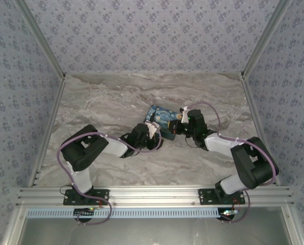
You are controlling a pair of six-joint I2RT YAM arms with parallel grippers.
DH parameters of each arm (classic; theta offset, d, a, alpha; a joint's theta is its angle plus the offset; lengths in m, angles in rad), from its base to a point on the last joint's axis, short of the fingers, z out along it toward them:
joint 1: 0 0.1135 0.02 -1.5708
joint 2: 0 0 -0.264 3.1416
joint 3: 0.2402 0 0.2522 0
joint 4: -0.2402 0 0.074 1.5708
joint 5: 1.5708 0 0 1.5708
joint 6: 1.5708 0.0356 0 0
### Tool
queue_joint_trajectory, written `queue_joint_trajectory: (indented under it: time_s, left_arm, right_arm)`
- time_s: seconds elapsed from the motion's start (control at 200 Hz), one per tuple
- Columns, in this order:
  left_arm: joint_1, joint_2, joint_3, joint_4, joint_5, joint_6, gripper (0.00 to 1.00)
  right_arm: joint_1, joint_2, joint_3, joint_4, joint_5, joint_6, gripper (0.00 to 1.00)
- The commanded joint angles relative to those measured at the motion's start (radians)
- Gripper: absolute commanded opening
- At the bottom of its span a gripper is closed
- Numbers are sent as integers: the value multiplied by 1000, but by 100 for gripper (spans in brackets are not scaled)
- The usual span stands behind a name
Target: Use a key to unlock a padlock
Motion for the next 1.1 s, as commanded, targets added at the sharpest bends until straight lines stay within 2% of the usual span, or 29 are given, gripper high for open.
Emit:
queue_joint_trajectory:
  time_s: [0.0,0.675,1.094]
  left_arm:
    - [-11,22,43,12,-22,-13,54]
    - [-13,-3,87,-76,-44,-51,35]
    - [-13,-52,115,-161,-32,-134,32]
  right_arm:
    - [16,23,-26,-163,13,-6,0]
    - [25,-14,-28,-154,24,-13,0]
    - [23,-201,-69,-171,79,-83,0]
